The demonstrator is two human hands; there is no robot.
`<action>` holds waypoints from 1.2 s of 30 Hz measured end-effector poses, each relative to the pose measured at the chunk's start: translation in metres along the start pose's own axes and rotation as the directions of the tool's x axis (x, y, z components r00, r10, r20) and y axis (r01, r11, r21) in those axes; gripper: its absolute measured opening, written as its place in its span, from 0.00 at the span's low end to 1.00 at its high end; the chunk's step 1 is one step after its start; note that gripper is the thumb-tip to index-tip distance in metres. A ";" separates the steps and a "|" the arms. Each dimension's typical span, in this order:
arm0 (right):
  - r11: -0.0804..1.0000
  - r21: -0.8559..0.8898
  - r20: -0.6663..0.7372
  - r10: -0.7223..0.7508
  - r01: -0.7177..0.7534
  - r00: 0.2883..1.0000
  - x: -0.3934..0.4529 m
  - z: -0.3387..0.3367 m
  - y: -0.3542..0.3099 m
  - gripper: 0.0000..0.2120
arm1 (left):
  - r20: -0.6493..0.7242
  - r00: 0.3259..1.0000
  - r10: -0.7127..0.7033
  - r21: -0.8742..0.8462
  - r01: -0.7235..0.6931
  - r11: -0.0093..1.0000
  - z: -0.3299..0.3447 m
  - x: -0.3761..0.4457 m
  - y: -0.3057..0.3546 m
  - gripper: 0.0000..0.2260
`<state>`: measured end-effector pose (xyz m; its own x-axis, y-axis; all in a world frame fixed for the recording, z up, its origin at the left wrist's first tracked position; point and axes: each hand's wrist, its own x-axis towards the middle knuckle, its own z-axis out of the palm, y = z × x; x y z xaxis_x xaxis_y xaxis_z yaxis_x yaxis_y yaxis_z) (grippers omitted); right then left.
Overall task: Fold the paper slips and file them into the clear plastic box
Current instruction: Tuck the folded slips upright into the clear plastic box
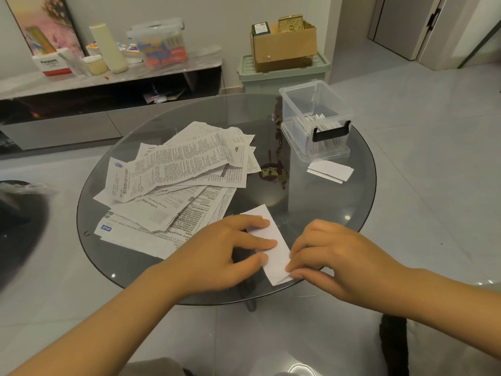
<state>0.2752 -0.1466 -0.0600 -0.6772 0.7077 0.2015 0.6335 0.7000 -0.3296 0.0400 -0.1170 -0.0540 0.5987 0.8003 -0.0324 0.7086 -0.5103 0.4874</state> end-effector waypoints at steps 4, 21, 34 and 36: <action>0.998 0.037 -0.002 0.041 -0.041 0.999 0.003 0.000 -0.002 0.09 | 0.006 1.000 -0.005 -0.037 0.005 0.999 -0.002 -0.002 0.005 0.23; 0.657 0.673 0.017 0.444 -0.339 0.896 0.037 -0.011 -0.010 0.10 | -0.151 0.988 0.009 -0.012 -0.011 1.000 0.007 0.003 0.009 0.18; 0.861 0.310 -0.123 0.456 -0.402 0.881 0.049 0.016 -0.007 0.20 | -0.321 0.936 -0.142 -0.127 0.106 0.986 0.014 0.016 0.001 0.19; 0.868 0.255 -0.122 0.465 -0.425 0.877 0.050 0.016 -0.006 0.23 | -0.303 0.937 -0.172 -0.162 0.127 0.979 0.014 0.018 0.000 0.23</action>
<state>0.2314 -0.1169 -0.0627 -0.2532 0.9578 0.1361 0.7429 0.2826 -0.6068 0.0562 -0.1070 -0.0665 0.3262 0.9334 0.1499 0.7091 -0.3464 0.6141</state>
